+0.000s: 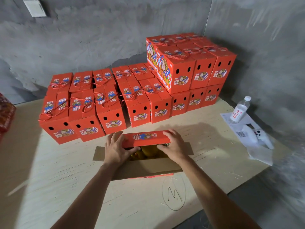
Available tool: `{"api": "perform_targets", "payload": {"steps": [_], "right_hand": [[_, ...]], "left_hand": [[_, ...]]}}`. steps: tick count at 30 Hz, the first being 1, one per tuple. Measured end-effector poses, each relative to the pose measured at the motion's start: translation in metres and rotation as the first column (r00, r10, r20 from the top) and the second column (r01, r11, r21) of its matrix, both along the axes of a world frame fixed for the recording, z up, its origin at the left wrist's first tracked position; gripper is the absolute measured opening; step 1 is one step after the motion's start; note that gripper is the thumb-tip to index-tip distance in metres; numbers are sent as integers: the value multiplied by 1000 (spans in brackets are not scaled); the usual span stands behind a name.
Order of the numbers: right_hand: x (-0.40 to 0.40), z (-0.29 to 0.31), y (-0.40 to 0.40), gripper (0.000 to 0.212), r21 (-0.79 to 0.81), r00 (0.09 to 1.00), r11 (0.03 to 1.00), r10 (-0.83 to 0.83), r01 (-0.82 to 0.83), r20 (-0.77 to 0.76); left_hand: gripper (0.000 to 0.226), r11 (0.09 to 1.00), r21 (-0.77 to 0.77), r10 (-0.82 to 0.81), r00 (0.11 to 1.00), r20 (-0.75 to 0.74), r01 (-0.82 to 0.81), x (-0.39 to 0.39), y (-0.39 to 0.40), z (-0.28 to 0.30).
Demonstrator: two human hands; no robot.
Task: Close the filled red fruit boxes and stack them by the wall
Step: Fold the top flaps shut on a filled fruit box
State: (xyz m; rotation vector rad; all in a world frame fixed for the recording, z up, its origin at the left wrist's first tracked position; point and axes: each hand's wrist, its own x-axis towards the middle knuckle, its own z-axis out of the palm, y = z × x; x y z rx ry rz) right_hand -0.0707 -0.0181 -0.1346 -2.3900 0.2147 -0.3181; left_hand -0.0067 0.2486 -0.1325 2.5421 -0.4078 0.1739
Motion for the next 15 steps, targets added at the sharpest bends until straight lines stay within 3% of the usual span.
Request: {"api": "perform_targets", "payload": {"steps": [2,4,10,15], "right_hand": [[-4,0,-3,86,-71,993,994,71,-78,-98],[-6,0,-5,93,-99,983,990,87,-104,-164],[-10,0,-6,69,-101,989,989,96,-108,-117],[-4,8,-5,64,-345,991,933,60,-98,-119]], "left_hand": [[84,999,-4,-32,993,-115,32,3,-1,-2],[77,999,6,-38,990,-139,39,6,0,-3],[49,999,31,-6,991,-131,10,6,1,-5],[44,985,164,73,986,-149,-48,8,-8,4]]}}
